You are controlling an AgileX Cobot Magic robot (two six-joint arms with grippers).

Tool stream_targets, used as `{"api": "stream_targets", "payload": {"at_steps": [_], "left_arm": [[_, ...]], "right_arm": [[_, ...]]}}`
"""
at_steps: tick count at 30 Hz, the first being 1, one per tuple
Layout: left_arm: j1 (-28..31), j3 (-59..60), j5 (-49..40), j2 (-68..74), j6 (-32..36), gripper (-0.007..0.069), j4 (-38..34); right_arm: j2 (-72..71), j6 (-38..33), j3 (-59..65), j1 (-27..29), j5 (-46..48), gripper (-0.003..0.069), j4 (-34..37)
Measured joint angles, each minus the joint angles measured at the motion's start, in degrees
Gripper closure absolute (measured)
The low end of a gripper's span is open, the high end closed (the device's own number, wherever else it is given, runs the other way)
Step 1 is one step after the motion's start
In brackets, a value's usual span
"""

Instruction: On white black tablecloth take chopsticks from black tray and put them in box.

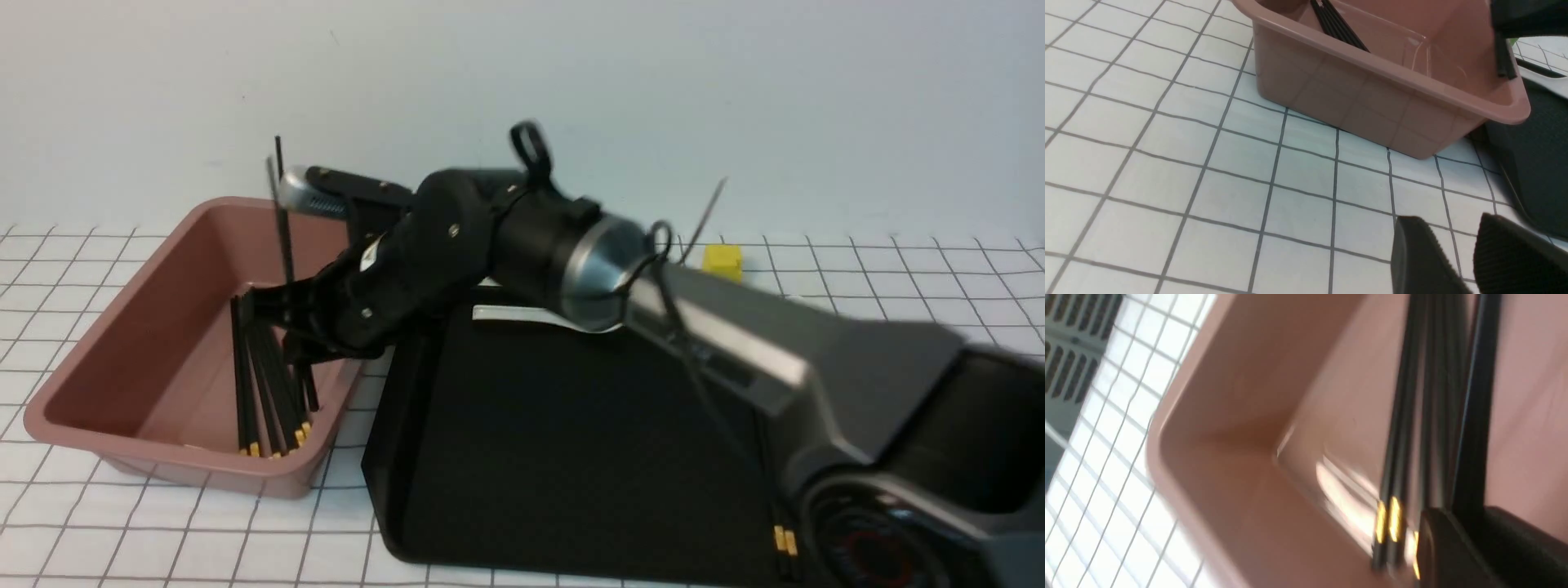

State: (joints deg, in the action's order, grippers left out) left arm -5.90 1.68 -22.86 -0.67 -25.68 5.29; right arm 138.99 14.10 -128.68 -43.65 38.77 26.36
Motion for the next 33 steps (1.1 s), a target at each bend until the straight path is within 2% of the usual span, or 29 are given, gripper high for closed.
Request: {"api": "stream_targets", "payload": {"at_steps": [5, 8, 11, 15, 17, 20, 23, 24, 26, 28, 30, 31, 32, 33], "left_arm": [[0.00, 0.00, 0.00, 0.00, 0.00, 0.0396, 0.00], [0.00, 0.00, 0.00, 0.00, 0.00, 0.0396, 0.00], [0.00, 0.00, 0.00, 0.00, 0.00, 0.0396, 0.00], [0.00, 0.00, 0.00, 0.00, 0.00, 0.0396, 0.00], [0.00, 0.00, 0.00, 0.00, 0.00, 0.0396, 0.00], [0.05, 0.00, -0.01, 0.00, 0.00, 0.0396, 0.00], [0.05, 0.00, -0.01, 0.00, 0.00, 0.0396, 0.00], [0.05, 0.00, -0.01, 0.00, 0.00, 0.0396, 0.00], [0.05, 0.00, -0.01, 0.00, 0.00, 0.0396, 0.00], [0.05, 0.00, -0.01, 0.00, 0.00, 0.0396, 0.00], [0.05, 0.00, -0.01, 0.00, 0.00, 0.0396, 0.00], [0.05, 0.00, -0.01, 0.00, 0.00, 0.0396, 0.00], [0.05, 0.00, -0.01, 0.00, 0.00, 0.0396, 0.00], [0.05, 0.00, -0.01, 0.00, 0.00, 0.0396, 0.00]], "right_arm": [[3.37, -2.15, -4.78, -0.08, 1.08, 0.0392, -0.59], [2.13, -2.99, -5.18, 0.13, 6.00, 0.0388, -2.85], [-2.33, -3.52, -5.83, 0.45, 13.51, 0.0471, -7.24], [-12.82, -5.39, -7.78, 1.27, 26.48, 0.0649, -16.65], [-19.00, -5.93, -7.78, 1.40, 30.76, 0.0671, -23.03], [-32.23, -6.71, -2.86, 1.59, 32.10, 0.0673, -30.13], [-42.67, -7.07, 5.22, 1.61, 32.52, 0.0673, -32.04], [-48.71, -7.07, 12.38, 1.61, 32.58, 0.0673, -32.71], [-59.13, -7.13, 25.41, 1.65, 30.10, 0.0673, -33.06], [-68.59, -7.13, 38.53, 1.65, 22.72, 0.0673, -32.94], [-75.84, -6.99, 51.89, 1.65, 12.98, 0.0673, -32.05], [-79.81, -6.71, 62.05, 1.65, 4.26, 0.0672, -31.14], [-82.08, -6.60, 66.12, 1.65, 0.71, 0.0672, -30.81], [-84.77, -6.54, 74.76, 1.65, -7.27, 0.0671, -30.05]]}}
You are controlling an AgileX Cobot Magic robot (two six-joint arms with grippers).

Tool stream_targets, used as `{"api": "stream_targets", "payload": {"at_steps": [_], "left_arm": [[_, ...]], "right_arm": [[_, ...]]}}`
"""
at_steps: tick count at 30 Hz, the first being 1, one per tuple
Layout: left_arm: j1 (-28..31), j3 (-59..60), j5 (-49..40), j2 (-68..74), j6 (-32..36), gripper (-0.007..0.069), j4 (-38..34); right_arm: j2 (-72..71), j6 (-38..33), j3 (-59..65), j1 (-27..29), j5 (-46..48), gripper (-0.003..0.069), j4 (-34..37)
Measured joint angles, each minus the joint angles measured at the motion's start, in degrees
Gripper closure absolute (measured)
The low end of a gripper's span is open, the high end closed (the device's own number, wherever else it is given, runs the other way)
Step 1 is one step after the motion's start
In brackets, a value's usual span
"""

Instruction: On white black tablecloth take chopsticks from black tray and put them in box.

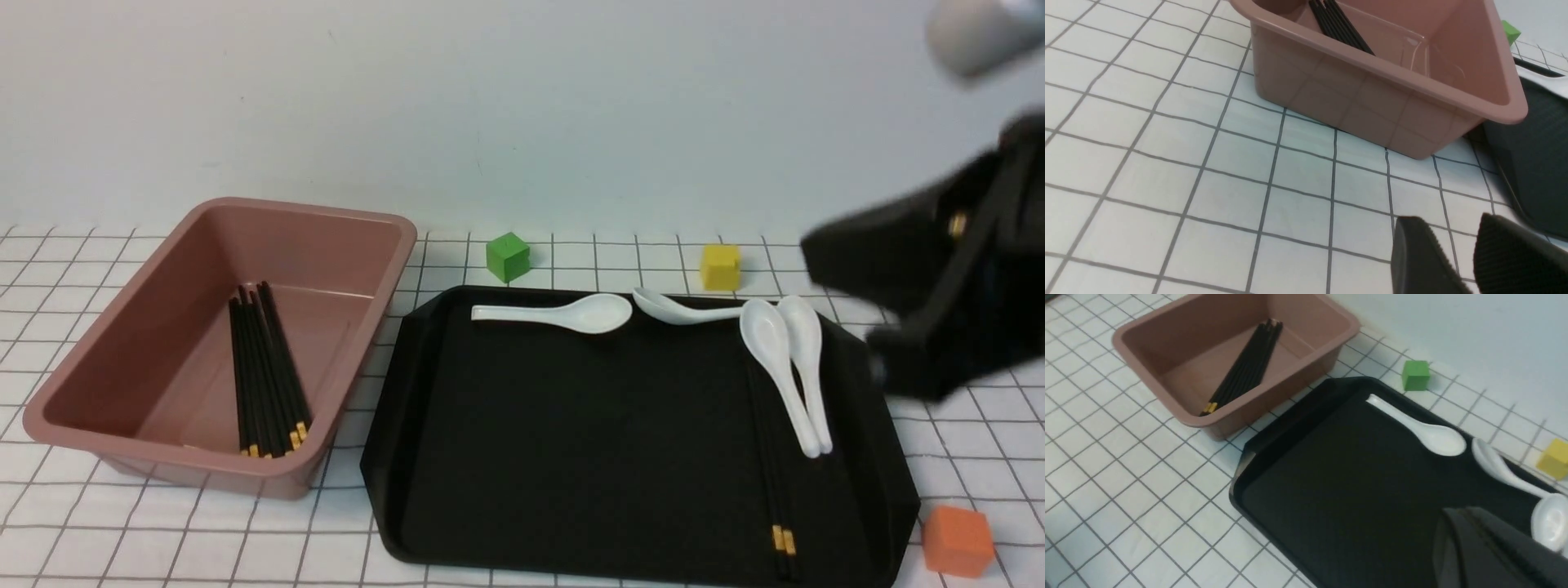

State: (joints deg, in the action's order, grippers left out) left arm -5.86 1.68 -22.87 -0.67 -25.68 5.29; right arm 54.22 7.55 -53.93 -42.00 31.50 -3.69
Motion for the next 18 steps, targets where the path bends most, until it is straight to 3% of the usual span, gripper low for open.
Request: {"api": "stream_targets", "payload": {"at_steps": [8, 12, 18], "left_arm": [[0.00, 0.00, 0.00, 0.00, 0.00, 0.0396, 0.02], [0.00, 0.00, 0.00, 0.00, 0.00, 0.0396, 0.02], [0.00, 0.00, 0.00, 0.00, 0.00, 0.0396, 0.02]], "right_arm": [[-16.62, 0.26, 28.41, 0.00, -35.55, 0.0664, 0.01], [-29.06, 0.20, 36.04, 0.00, -39.56, 0.0662, -0.64], [-43.20, 0.30, 42.81, 0.00, -33.40, 0.0657, 1.62]]}}
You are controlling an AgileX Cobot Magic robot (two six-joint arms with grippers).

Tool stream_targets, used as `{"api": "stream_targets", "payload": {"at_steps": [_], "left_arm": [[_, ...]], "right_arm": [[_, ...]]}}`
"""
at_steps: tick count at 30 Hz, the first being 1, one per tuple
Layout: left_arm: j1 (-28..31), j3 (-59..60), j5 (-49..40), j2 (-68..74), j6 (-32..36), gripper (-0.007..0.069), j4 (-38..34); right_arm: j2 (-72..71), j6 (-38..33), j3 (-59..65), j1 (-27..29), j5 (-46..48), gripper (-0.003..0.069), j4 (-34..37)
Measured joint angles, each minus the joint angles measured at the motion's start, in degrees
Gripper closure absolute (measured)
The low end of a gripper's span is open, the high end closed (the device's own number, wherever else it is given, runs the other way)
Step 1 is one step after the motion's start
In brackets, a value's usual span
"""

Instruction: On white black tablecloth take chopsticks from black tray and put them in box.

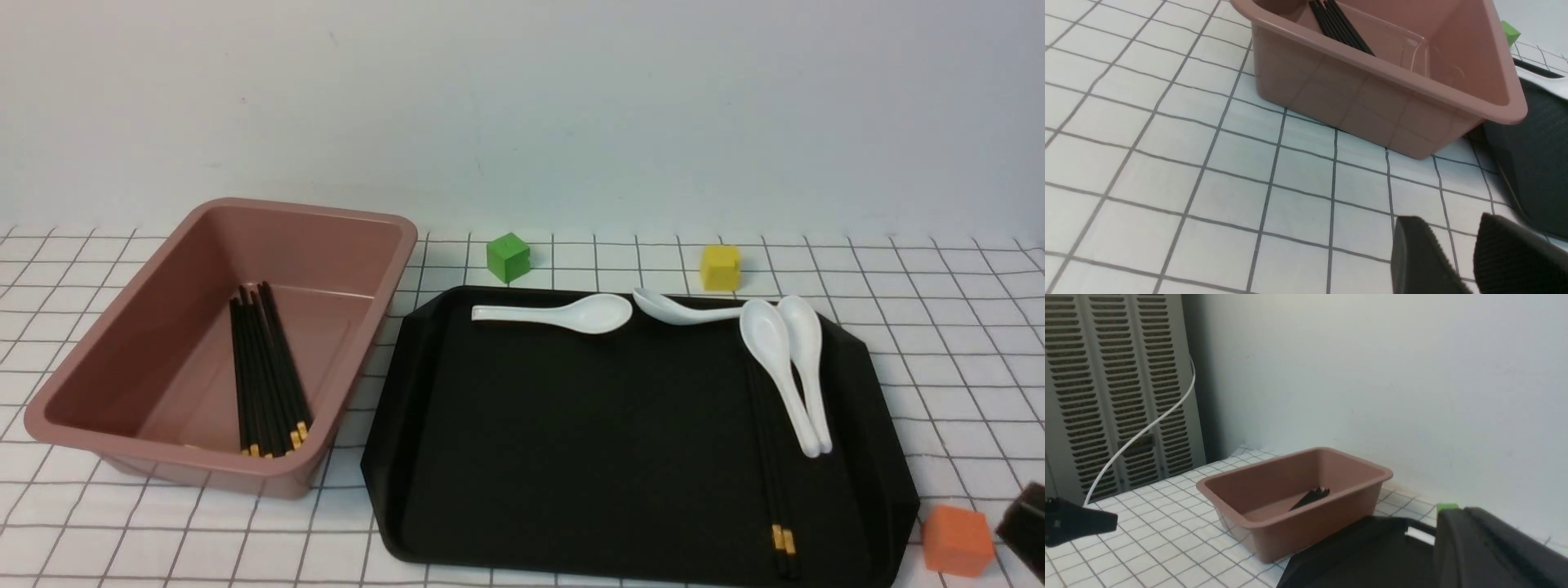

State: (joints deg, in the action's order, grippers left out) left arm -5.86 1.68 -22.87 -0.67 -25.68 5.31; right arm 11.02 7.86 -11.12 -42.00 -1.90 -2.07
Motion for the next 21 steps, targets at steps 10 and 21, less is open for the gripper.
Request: {"api": "stream_targets", "payload": {"at_steps": [10, 21], "left_arm": [[0.00, 0.00, 0.00, 0.00, 0.00, 0.0396, 0.00], [0.00, 0.00, 0.00, 0.00, 0.00, 0.0396, 0.00]], "right_arm": [[2.41, -0.98, 2.81, 1.45, 2.56, 0.0652, 1.00], [-1.52, -1.04, 8.82, 17.66, 10.22, 0.0642, 0.54]]}}
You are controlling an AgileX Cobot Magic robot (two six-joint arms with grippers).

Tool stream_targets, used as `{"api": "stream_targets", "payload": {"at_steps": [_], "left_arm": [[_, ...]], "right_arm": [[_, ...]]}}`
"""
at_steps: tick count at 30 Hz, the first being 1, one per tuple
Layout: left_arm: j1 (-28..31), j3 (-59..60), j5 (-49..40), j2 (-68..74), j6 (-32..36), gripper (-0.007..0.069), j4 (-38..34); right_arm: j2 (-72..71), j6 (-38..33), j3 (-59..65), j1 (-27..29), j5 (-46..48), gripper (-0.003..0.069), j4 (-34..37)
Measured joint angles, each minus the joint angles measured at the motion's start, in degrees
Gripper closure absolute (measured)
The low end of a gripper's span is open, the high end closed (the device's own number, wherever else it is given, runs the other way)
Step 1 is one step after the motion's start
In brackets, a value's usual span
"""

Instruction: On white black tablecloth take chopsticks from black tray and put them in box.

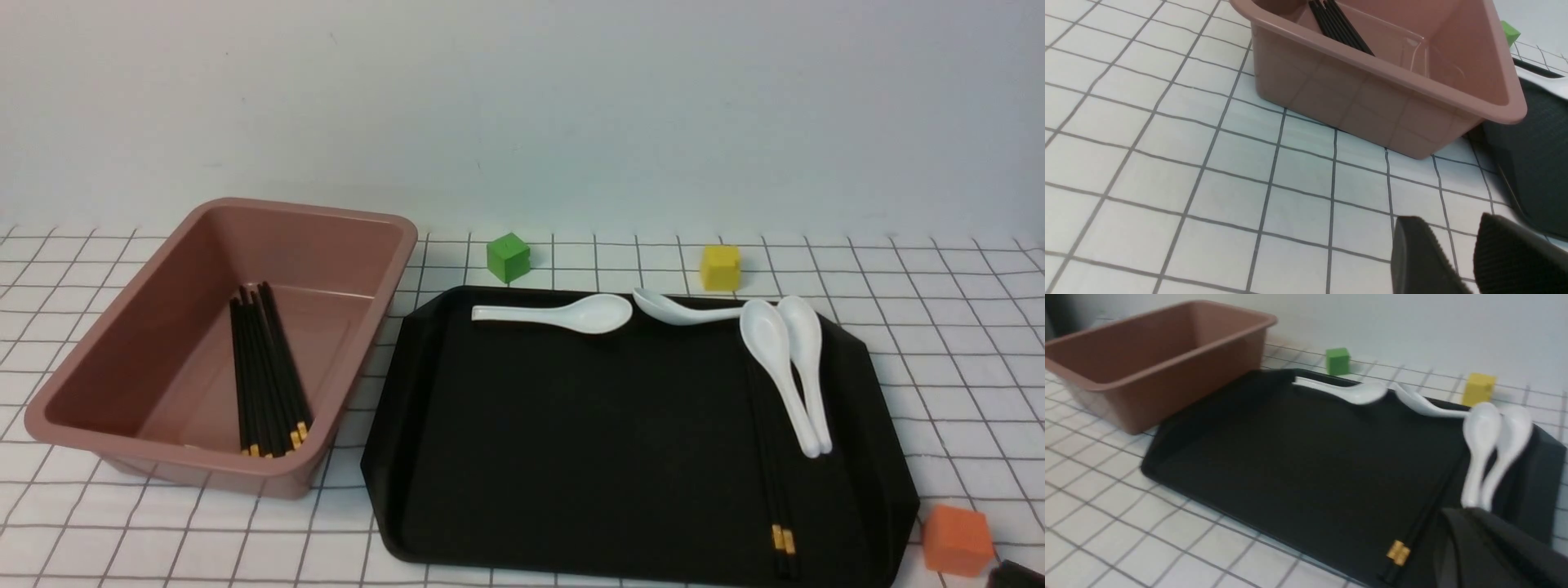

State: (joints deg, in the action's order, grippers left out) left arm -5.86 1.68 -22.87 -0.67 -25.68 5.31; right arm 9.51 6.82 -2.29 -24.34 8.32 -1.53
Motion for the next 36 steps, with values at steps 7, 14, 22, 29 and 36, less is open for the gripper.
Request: {"api": "stream_targets", "payload": {"at_steps": [7, 14, 22, 29, 36], "left_arm": [[0.00, 0.00, 0.00, 0.00, 0.00, 0.0388, 0.00], [0.00, 0.00, 0.00, 0.00, 0.00, 0.0388, 0.00], [0.00, 0.00, 0.00, 0.00, 0.00, 0.0388, 0.00], [0.00, 0.00, 0.00, 0.00, 0.00, 0.0388, 0.00], [0.00, 0.00, 0.00, 0.00, 0.00, 0.0388, 0.00]], "right_arm": [[-7.96, 0.00, 3.60, 11.69, 11.47, 0.0634, -0.07], [-10.07, 0.00, 3.35, 17.66, 12.62, 0.0624, -0.18], [-10.07, 0.00, 3.35, 18.05, 12.69, 0.0618, -0.18], [-10.07, 0.00, 3.35, 18.05, 12.69, 0.0614, -0.18], [-10.07, 0.00, 3.35, 18.05, 12.69, 0.0604, -0.18]]}}
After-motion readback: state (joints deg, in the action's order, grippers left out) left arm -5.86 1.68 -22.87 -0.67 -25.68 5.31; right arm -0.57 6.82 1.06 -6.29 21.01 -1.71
